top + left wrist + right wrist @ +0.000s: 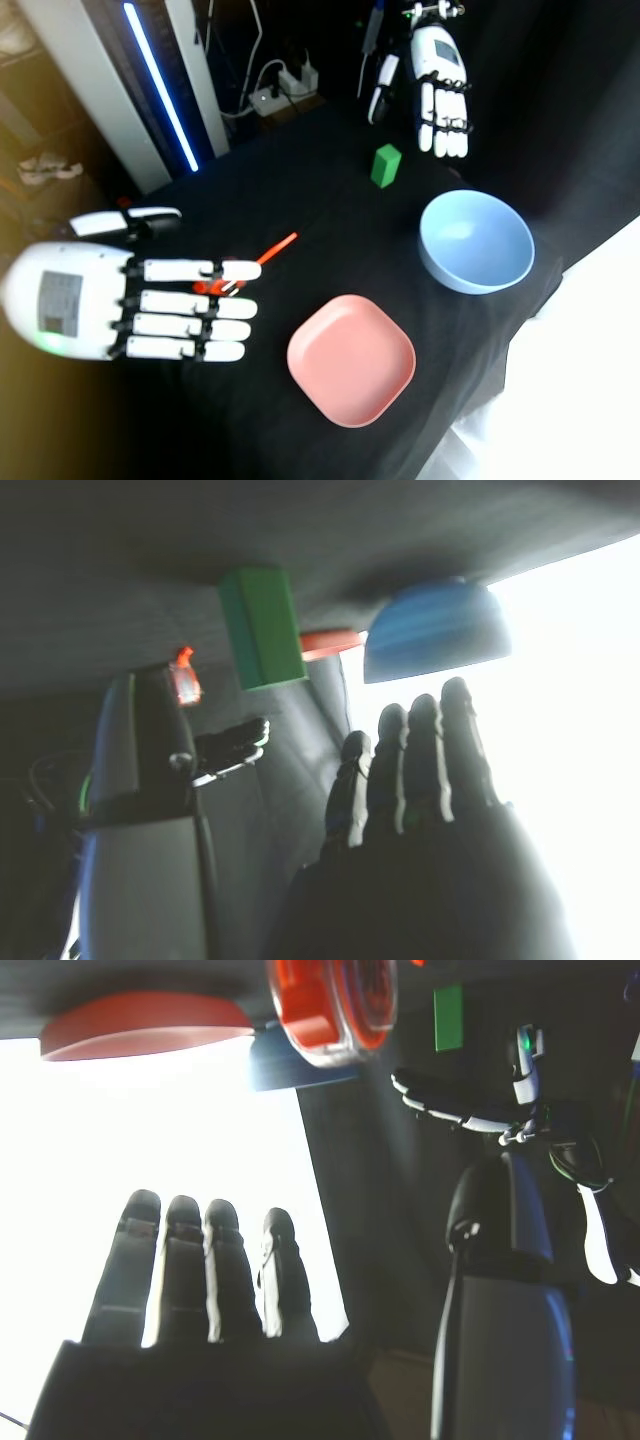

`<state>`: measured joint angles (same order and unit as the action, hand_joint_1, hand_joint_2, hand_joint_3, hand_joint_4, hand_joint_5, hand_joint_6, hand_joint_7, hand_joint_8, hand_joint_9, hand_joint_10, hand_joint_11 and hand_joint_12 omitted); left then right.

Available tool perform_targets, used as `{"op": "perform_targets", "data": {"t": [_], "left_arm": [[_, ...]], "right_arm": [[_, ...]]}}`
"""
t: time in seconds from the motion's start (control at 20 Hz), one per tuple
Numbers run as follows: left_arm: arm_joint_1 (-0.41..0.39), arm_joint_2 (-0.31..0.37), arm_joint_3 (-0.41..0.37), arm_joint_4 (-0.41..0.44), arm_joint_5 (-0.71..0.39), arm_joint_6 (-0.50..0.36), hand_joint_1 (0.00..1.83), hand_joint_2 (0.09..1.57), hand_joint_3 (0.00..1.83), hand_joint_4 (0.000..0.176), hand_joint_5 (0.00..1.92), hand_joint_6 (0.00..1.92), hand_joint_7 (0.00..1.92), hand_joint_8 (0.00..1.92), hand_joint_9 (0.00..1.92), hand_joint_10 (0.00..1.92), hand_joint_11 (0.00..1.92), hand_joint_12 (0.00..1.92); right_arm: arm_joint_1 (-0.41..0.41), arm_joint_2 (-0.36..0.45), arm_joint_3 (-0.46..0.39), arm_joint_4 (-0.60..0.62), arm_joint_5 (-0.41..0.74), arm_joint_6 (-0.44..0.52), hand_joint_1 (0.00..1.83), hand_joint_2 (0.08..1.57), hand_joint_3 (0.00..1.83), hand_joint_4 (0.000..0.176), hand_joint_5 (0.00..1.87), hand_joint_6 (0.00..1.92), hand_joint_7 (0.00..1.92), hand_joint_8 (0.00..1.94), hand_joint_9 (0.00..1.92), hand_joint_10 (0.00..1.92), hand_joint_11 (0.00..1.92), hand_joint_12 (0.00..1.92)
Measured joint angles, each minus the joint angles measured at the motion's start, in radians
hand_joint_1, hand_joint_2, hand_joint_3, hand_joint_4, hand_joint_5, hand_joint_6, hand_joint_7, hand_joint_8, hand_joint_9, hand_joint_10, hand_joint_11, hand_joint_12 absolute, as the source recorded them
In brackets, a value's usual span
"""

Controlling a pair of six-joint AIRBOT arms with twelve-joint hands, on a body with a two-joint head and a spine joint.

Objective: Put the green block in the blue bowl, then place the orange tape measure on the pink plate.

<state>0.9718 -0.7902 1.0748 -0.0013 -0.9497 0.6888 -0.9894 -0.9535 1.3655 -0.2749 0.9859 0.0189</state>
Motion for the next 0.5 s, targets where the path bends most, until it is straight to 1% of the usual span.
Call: {"op": "perform_targets", "data": {"t": [0.05,0.1,0.2,0.25,0.3,0.35,0.4,0.45,0.5], "left_arm": [[-0.02,-0.016,0.014,0.01,0.014,0.0,0.83,1.01,0.0,0.042,0.32,0.0,0.27,0.0,0.27,0.01,0.0,0.74],[-0.045,-0.034,0.027,0.017,0.033,-0.001,0.84,1.01,0.0,0.025,0.33,0.0,0.28,0.0,0.28,0.01,0.0,0.75],[-0.094,-0.064,0.054,0.051,0.067,-0.011,0.88,1.0,0.0,0.001,0.36,0.0,0.29,0.0,0.29,0.0,0.02,0.72],[-0.125,-0.081,0.068,0.079,0.097,-0.018,0.91,1.0,0.0,0.003,0.38,0.01,0.31,0.01,0.29,0.0,0.0,0.69],[-0.13,-0.085,0.069,0.084,0.103,-0.02,0.91,1.0,0.0,0.003,0.38,0.01,0.31,0.01,0.29,0.0,0.0,0.69],[-0.143,-0.095,0.078,0.1,0.121,-0.021,0.93,0.98,0.0,0.032,0.42,0.01,0.37,0.01,0.33,0.01,0.02,0.71],[-0.153,-0.102,0.084,0.108,0.142,-0.021,0.94,0.98,0.0,0.044,0.45,0.0,0.41,0.0,0.36,0.0,0.02,0.74],[-0.159,-0.108,0.089,0.117,0.161,-0.021,0.92,0.99,0.0,0.028,0.46,0.0,0.44,0.0,0.38,0.0,0.0,0.8],[-0.163,-0.113,0.097,0.126,0.183,-0.023,0.93,1.0,0.0,0.016,0.49,0.0,0.5,0.01,0.43,0.01,0.0,0.9]], "right_arm": [[0.0,0.0,0.0,0.0,-0.002,0.0,0.87,1.04,0.0,0.058,0.32,0.0,0.16,0.0,0.21,0.01,0.0,0.75],[0.0,0.0,0.002,-0.002,-0.003,0.0,0.86,1.04,0.0,0.053,0.32,0.0,0.17,0.0,0.21,0.01,0.0,0.76],[0.0,0.0,0.005,-0.003,-0.003,0.0,0.87,1.04,0.0,0.05,0.33,0.0,0.17,0.0,0.2,0.0,0.0,0.73],[0.0,0.0,0.005,-0.003,-0.003,0.001,0.89,1.03,0.0,0.023,0.34,0.0,0.18,0.0,0.21,0.0,0.0,0.75],[0.0,0.0,0.005,-0.003,-0.003,0.001,0.89,1.03,0.0,0.023,0.34,0.0,0.18,0.0,0.21,0.0,0.0,0.75],[0.0,-0.001,0.006,-0.004,-0.004,0.001,0.87,1.03,0.0,0.034,0.34,0.0,0.18,0.0,0.21,0.0,0.0,0.74],[0.0,-0.002,0.006,-0.004,-0.004,0.001,0.88,1.03,0.0,0.028,0.35,0.0,0.19,0.0,0.21,0.0,0.0,0.73],[0.0,-0.002,0.006,-0.003,-0.003,0.001,0.9,1.02,0.0,0.032,0.35,0.0,0.19,0.0,0.2,0.0,0.0,0.69],[0.0,-0.004,0.006,-0.006,-0.003,0.002,0.9,1.02,0.0,0.037,0.35,0.0,0.18,0.0,0.21,0.0,0.0,0.74]]}}
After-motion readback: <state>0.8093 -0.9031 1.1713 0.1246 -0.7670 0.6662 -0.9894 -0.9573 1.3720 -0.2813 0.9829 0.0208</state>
